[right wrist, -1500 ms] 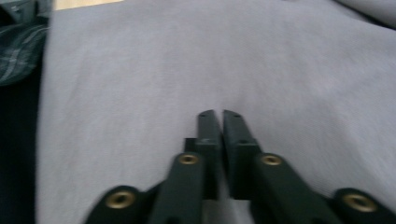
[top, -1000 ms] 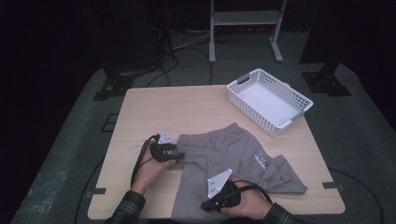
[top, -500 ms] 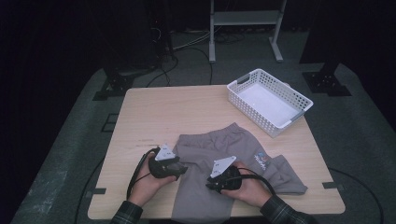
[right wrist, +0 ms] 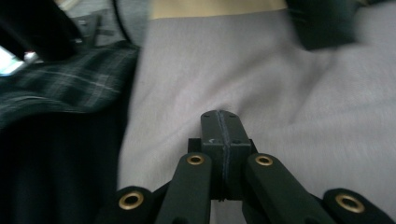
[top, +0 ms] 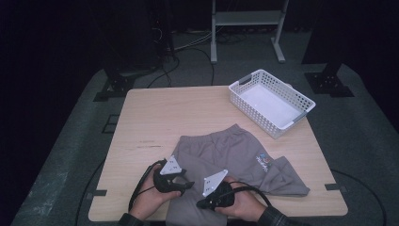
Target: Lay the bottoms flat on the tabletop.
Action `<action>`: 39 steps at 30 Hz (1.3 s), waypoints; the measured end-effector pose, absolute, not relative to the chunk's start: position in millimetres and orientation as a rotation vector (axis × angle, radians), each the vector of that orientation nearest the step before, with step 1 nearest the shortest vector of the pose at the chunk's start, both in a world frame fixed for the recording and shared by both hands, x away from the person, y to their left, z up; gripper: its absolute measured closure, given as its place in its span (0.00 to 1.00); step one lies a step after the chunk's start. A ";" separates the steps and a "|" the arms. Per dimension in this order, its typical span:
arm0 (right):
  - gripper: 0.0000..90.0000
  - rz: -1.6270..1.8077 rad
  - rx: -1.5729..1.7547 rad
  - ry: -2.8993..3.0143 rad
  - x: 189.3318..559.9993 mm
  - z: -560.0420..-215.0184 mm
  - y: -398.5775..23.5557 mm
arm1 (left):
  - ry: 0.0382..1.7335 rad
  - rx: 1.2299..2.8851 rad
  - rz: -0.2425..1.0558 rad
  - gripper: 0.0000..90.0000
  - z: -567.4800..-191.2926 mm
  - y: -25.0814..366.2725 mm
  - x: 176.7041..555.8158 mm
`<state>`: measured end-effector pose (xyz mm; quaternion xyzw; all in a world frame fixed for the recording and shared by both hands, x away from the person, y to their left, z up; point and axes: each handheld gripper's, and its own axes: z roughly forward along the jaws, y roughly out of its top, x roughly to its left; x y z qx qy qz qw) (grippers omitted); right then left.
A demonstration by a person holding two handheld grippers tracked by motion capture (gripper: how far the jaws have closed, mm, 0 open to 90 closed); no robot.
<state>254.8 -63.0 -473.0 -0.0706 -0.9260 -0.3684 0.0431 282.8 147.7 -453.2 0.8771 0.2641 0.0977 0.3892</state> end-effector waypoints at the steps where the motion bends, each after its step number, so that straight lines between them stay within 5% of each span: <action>1: 0.99 -1.116 -0.199 -2.815 251.0 -473.0 -60.4 | 0.670 2.234 0.249 0.48 -453.4 147.9 282.9; 6: 0.95 -1.136 -0.117 -2.763 241.9 -463.5 -59.5 | 0.670 2.227 0.271 0.48 -447.6 152.6 287.1; 11: 0.83 -1.285 -0.304 -2.803 275.4 -437.3 -86.1 | 0.742 2.175 0.340 0.49 -432.9 163.1 312.3; 22: 0.64 -1.334 -0.663 -2.903 316.6 -432.7 -147.4 | 0.957 2.219 0.379 0.65 -450.0 171.7 379.1; 30: 0.63 -1.343 -0.742 -2.914 320.6 -434.5 -170.7 | 1.027 2.249 0.352 0.99 -462.9 169.7 400.8; 39: 0.62 -1.301 -0.784 -2.965 326.2 -438.3 -176.3 | 1.068 2.192 0.436 1.00 -463.8 167.7 444.1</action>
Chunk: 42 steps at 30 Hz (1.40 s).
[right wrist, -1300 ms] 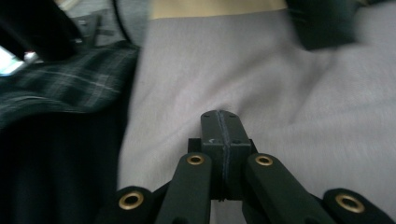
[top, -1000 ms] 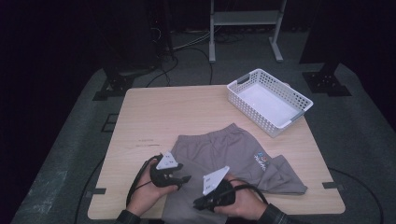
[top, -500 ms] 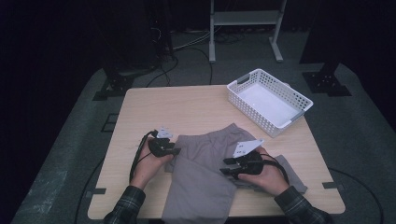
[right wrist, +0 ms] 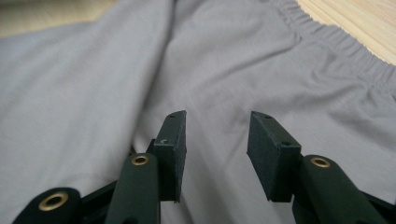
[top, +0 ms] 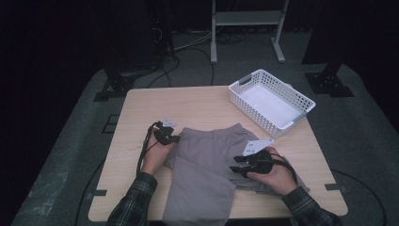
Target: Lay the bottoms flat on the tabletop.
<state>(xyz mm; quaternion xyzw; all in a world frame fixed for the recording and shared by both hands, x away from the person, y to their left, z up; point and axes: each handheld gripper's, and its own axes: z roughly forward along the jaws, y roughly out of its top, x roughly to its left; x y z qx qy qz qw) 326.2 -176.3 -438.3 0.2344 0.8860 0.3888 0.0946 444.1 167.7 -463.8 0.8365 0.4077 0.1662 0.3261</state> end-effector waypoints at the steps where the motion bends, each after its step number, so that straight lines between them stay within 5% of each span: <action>1: 0.62 1.135 0.697 2.625 327.9 -439.6 -177.4 | 1.078 2.185 0.449 1.00 -463.0 167.7 449.7; 10: 0.60 1.055 0.768 2.586 339.8 -446.7 -191.5 | 1.113 2.106 0.492 0.95 -455.5 171.2 476.7; 16: 0.58 1.078 0.806 2.563 338.5 -442.4 -204.7 | 1.027 2.066 0.398 0.67 -441.8 168.5 448.6; 27: 0.51 1.087 0.916 2.502 335.5 -440.5 -244.9 | 0.797 2.149 0.321 0.51 -440.4 156.6 382.5; 42: 0.37 1.139 0.976 2.536 294.4 -445.6 -280.9 | 0.684 2.165 0.295 0.52 -456.6 155.5 306.5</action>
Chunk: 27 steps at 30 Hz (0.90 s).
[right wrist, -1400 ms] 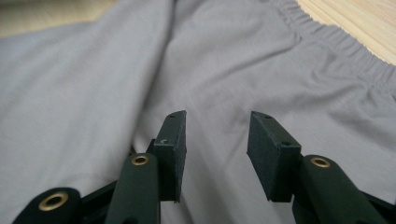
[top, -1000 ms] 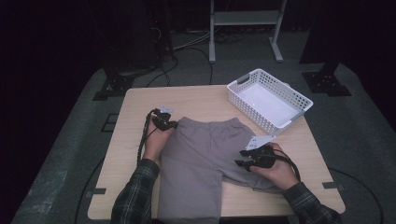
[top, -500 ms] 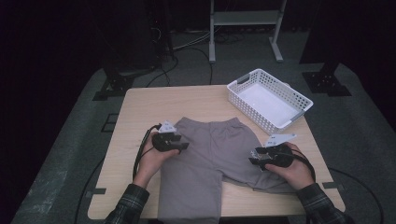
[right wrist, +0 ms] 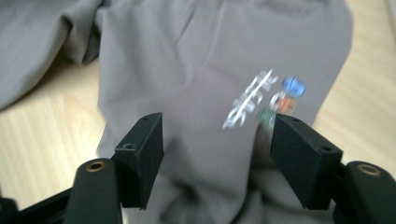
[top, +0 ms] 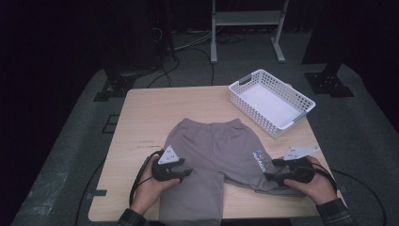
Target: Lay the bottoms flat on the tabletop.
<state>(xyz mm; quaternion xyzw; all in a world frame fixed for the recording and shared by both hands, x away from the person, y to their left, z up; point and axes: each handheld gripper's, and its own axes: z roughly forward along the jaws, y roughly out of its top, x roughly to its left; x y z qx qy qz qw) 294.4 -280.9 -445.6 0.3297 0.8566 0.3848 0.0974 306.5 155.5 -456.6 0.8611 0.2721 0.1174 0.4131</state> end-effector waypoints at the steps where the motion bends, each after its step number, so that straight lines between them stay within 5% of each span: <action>1: 0.36 1.132 0.983 2.546 292.8 -448.1 -282.1 | 0.689 2.158 0.282 0.49 -459.2 155.6 304.4; 6: 0.40 1.084 1.011 2.601 291.5 -458.4 -282.2 | 0.671 2.194 0.279 0.47 -468.3 155.3 299.2; 14: 0.95 1.066 0.993 2.653 291.7 -457.0 -275.9 | 0.644 2.241 0.318 0.42 -478.6 155.0 291.6; 27: 0.97 1.339 0.876 2.543 314.7 -410.4 -243.7 | 0.657 2.237 0.308 0.32 -480.4 155.5 288.8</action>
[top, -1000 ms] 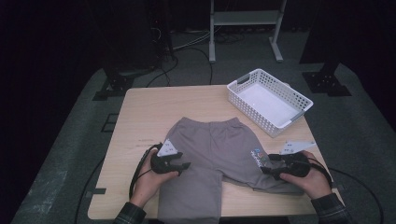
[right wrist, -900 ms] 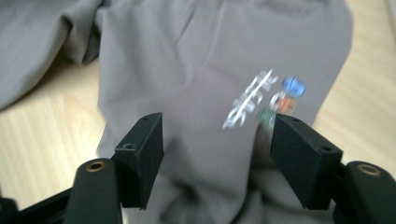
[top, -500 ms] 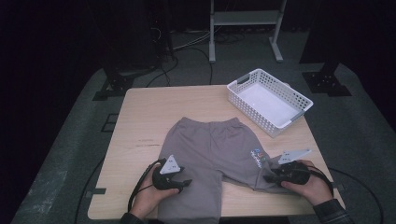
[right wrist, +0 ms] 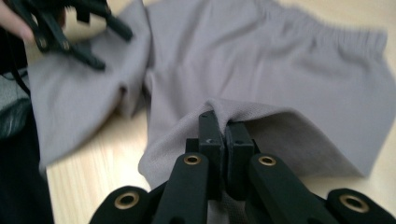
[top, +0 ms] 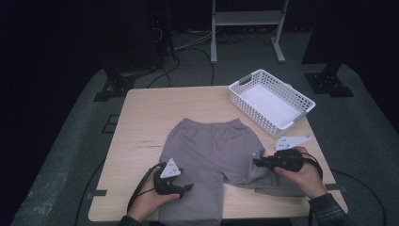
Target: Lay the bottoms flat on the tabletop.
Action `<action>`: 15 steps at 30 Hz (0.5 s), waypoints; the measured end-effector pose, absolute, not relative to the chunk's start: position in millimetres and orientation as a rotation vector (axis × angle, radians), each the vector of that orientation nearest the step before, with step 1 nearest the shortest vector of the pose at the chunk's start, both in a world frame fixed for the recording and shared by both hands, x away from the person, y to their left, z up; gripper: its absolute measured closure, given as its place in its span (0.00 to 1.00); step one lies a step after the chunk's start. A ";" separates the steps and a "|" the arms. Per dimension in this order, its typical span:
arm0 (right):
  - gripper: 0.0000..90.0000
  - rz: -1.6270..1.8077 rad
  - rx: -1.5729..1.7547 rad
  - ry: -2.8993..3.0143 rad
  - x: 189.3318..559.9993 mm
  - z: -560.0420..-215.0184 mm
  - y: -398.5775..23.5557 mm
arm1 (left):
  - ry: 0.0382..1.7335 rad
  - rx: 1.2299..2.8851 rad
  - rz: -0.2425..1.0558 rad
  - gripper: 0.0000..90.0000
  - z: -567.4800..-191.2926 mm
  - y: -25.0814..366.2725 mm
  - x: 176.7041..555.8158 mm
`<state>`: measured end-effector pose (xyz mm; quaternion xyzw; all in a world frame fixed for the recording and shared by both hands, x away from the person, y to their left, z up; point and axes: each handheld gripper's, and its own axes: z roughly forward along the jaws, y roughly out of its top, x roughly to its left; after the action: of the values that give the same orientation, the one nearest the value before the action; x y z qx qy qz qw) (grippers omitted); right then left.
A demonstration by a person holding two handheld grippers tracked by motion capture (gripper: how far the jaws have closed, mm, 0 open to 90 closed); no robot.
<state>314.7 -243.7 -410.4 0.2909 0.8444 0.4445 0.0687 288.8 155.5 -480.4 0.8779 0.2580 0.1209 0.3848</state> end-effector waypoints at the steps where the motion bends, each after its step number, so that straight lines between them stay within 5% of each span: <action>1: 0.97 1.342 0.863 2.535 318.7 -407.5 -239.7 | 0.657 2.236 0.309 0.32 -480.5 155.6 288.8; 15: 0.97 1.424 0.840 2.423 383.5 -387.6 -197.8 | 0.633 2.243 0.301 0.32 -480.3 156.9 290.0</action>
<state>383.5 -197.8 -387.6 0.2848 0.8215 0.4829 0.1038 290.0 156.9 -480.3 0.8806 0.2485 0.1183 0.3858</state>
